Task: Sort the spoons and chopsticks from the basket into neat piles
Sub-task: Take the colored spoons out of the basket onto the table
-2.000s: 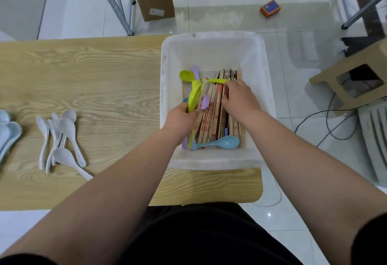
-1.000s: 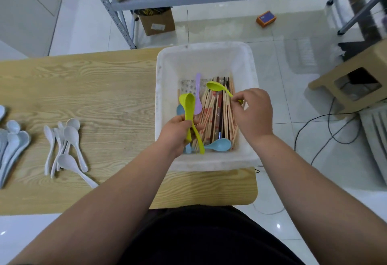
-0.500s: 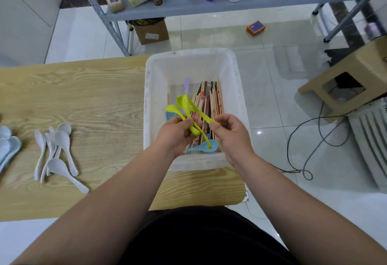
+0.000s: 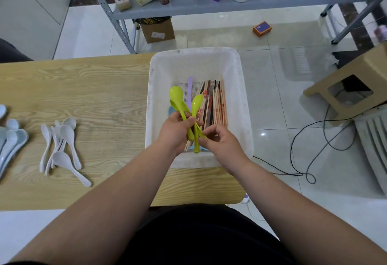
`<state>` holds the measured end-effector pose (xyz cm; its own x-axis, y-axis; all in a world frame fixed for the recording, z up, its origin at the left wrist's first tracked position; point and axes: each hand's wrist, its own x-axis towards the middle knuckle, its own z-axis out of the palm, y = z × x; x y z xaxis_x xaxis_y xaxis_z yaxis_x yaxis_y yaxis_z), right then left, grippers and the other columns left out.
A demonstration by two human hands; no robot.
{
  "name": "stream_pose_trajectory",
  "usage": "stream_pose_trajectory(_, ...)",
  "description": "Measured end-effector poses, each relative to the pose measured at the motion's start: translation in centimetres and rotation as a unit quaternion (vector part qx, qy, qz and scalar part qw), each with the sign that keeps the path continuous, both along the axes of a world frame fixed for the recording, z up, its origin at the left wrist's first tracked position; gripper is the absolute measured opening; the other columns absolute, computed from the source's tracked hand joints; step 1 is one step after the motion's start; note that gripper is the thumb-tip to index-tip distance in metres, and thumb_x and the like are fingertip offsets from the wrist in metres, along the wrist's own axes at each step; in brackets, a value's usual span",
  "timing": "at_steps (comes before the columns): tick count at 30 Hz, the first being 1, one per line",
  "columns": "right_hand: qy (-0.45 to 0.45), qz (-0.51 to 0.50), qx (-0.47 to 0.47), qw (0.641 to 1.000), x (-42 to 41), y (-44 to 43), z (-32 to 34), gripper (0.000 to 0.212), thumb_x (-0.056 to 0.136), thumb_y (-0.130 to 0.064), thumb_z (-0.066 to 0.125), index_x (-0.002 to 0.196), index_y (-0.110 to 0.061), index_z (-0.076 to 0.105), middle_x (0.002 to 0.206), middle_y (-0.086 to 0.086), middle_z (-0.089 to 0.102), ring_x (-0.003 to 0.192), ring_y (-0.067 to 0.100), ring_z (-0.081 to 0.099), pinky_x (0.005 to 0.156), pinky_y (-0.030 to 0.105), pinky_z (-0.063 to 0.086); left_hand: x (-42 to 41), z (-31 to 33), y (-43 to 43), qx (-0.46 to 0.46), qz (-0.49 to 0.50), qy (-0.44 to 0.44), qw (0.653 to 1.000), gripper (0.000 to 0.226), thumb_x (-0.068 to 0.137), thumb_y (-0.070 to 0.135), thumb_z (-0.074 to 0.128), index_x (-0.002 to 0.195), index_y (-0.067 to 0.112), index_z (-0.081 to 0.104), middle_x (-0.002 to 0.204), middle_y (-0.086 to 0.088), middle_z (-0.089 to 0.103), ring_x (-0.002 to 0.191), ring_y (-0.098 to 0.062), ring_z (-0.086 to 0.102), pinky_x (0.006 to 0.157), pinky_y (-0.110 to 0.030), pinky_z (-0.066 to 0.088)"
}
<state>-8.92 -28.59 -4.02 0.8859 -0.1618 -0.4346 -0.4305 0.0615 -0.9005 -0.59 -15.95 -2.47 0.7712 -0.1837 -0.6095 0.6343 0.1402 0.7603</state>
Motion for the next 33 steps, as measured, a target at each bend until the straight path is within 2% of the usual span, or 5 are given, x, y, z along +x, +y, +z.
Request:
stream_pose_trajectory(7, 0.056, -0.045, -0.002, 0.997, 2.0, 1.5, 1.0, 0.049, 0.067, -0.071, 0.068, 0.084, -0.027, 0.056, 0.081, -0.005, 0.065, 0.081, 0.020, 0.066, 0.078, 0.051, 0.054, -0.6, 1.5, 0.6, 0.165, -0.094, -0.095, 0.977, 0.017, 0.092, 0.002, 0.065, 0.102, 0.012, 0.056, 0.086, -0.009, 0.071, 0.069, -0.017, 0.067, 0.054, -0.026, 0.053)
stream_pose_trajectory(14, 0.018, -0.041, 0.110, 0.993, 3.3, 4.3, 1.2, 0.043, 0.091, -0.041, 0.067, 0.125, -0.021, 0.049, 0.113, -0.003, 0.073, 0.106, 0.015, 0.071, 0.092, 0.047, 0.057, -0.7, 3.0, 3.0, 0.201, -0.109, -0.120, 0.966, 0.030, 0.091, 0.010, 0.065, 0.116, 0.017, 0.050, 0.090, -0.001, 0.077, 0.080, -0.026, 0.074, 0.069, -0.042, 0.060)
stream_pose_trajectory(18, -0.003, 0.004, 0.113, 0.994, 4.8, 7.0, 2.5, 0.018, 0.098, -0.033, 0.062, 0.112, -0.023, 0.062, 0.103, 0.001, 0.075, 0.096, 0.018, 0.072, 0.073, 0.035, 0.059, -1.4, 3.8, 5.7, 0.251, -0.109, -0.155, 0.949, 0.025, 0.091, 0.017, 0.062, 0.114, 0.022, 0.054, 0.089, 0.003, 0.075, 0.064, -0.008, 0.065, 0.062, -0.027, 0.047)
stream_pose_trajectory(23, -0.018, 0.043, 0.023, 0.999, 6.6, 12.4, 3.5, 0.057, 0.071, -0.054, 0.073, 0.110, -0.014, 0.063, 0.100, 0.005, 0.075, 0.092, 0.022, 0.073, 0.076, 0.043, 0.057, -1.5, 4.7, 11.1, 0.320, -0.098, -0.166, 0.928, 0.020, 0.087, 0.019, 0.067, 0.103, 0.027, 0.057, 0.091, 0.008, 0.069, 0.067, -0.005, 0.062, 0.061, -0.028, 0.045)
stream_pose_trajectory(33, 0.049, 0.062, -0.034, 0.996, 9.8, 27.6, 1.5, 0.046, 0.067, -0.049, 0.075, 0.101, -0.023, 0.058, 0.097, 0.005, 0.072, 0.094, 0.024, 0.070, 0.088, 0.051, 0.056, 0.1, 2.7, 25.2, 0.363, -0.162, -0.181, 0.899, 0.016, 0.097, 0.013, 0.052, 0.084, 0.014, 0.060, 0.075, -0.003, 0.063, 0.065, -0.008, 0.058, 0.056, -0.029, 0.042)
